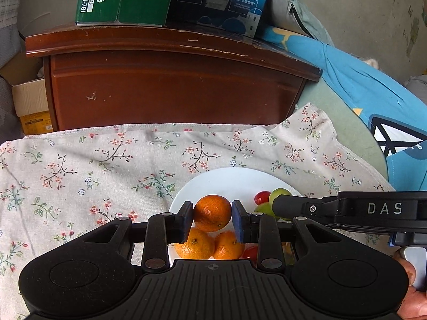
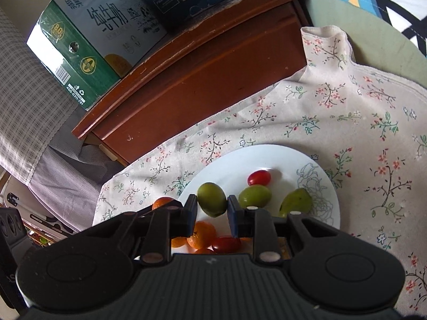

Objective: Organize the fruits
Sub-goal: 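Carry the green plum and mandarin over the plate, then lower the plum and mandarin onto the plate and open both tools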

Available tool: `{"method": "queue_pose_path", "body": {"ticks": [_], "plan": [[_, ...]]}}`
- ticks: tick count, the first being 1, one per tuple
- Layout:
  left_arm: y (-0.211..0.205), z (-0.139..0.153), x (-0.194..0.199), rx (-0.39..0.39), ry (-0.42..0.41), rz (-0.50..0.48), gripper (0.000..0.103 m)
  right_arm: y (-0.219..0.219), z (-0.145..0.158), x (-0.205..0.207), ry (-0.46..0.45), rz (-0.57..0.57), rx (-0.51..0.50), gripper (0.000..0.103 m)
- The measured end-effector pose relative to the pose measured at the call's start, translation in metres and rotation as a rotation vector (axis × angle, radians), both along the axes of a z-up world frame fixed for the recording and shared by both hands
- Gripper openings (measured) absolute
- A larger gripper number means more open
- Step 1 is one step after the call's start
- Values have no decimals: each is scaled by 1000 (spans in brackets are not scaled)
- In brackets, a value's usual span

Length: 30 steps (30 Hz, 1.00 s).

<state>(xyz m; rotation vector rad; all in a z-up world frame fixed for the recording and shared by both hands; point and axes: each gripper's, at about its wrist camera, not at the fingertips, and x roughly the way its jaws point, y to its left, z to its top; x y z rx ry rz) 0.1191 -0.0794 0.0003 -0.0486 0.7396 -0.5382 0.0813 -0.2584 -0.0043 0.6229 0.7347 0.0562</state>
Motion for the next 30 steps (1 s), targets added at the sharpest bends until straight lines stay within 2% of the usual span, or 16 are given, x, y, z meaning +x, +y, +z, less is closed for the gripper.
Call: {"method": "queue_pose_path", "body": {"ticks": [3, 10, 15, 16, 19, 22, 24, 25, 26, 28, 30], "plan": [[-2, 1, -3, 19, -11, 6, 30, 1, 3, 0, -8, -2, -14, 27], [-1, 12, -8, 8, -27, 14, 31, 0, 8, -1, -11, -4, -29, 28], [7, 26, -16, 11, -29, 31, 32, -1, 17, -10, -16, -12, -32, 33], [9, 29, -18, 15, -30, 32, 35, -1, 21, -13, -19, -16, -36, 35], [14, 39, -28, 43, -41, 46, 55, 1, 30, -22, -22, -26, -80, 41], [19, 45, -40, 63, -42, 34, 56, 6, 35, -30, -16, -23, -120, 43], [22, 46, -45, 84, -24, 31, 57, 11, 35, -32, 12, -24, -154, 52], [24, 47, -47, 86, -15, 33, 62, 14, 35, -34, 23, -26, -172, 58], [26, 47, -49, 86, -7, 40, 71, 16, 34, -37, 33, -26, -187, 58], [30, 48, -54, 94, 14, 62, 81, 20, 33, -43, 56, -25, -199, 59], [33, 50, -58, 96, 23, 63, 83, 24, 33, -49, 72, -26, -207, 67]]}}
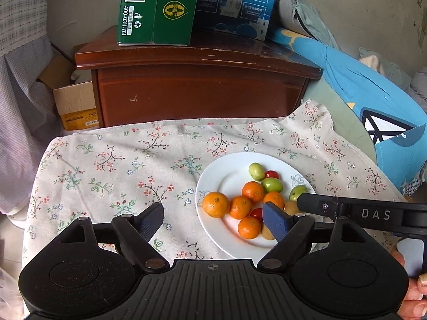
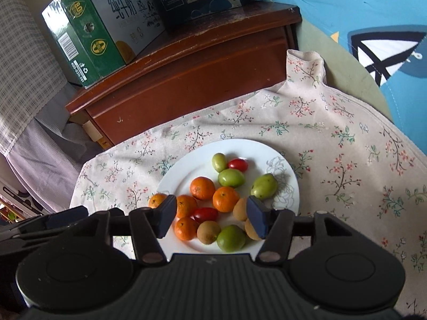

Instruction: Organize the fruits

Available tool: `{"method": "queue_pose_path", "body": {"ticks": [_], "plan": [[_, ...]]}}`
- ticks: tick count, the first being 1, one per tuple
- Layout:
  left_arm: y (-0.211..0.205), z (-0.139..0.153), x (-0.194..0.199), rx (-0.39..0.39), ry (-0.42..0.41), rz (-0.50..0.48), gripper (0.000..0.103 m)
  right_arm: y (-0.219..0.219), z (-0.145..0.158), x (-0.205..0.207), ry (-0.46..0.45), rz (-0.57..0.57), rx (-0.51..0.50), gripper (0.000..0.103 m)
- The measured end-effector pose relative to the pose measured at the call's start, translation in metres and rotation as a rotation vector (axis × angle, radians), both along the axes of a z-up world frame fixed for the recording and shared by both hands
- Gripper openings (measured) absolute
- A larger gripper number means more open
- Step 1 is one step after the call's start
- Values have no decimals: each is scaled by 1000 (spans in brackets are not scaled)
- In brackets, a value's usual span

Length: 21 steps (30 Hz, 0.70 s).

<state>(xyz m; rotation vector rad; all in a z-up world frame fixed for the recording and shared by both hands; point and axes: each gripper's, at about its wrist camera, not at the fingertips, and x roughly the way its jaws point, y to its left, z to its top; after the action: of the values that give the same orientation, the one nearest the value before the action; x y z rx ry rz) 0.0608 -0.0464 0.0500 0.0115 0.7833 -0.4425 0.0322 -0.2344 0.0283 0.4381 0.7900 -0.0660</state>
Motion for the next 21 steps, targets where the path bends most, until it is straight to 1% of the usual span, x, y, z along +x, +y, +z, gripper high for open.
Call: {"method": "queue_pose_path", "body": {"ticks": [1, 2, 4, 6, 10, 13, 16, 21], "plan": [[0, 1, -2, 2, 2, -1, 83, 2, 1, -3, 5, -3, -6, 75], [1, 2, -3, 8, 9, 4, 88, 4, 2, -8, 9, -10, -16, 81], [1, 3, -6, 26, 25, 22, 92, 6, 4, -15, 21, -27, -35, 82], [1, 2, -8, 33, 31, 26, 92, 6, 5, -20, 38, -41, -40, 83], [0, 2, -10, 73, 47, 43, 92, 6, 9, -25, 77, -74, -66, 93], [0, 1, -10, 95, 50, 56, 93, 8, 12, -24, 82, -79, -110, 95], [-2, -1, -9, 110, 66, 65, 93, 11, 12, -21, 114, -84, -149, 96], [-7, -4, -7, 145, 86, 74, 93, 13, 11, -19, 129, -81, -158, 97]]}}
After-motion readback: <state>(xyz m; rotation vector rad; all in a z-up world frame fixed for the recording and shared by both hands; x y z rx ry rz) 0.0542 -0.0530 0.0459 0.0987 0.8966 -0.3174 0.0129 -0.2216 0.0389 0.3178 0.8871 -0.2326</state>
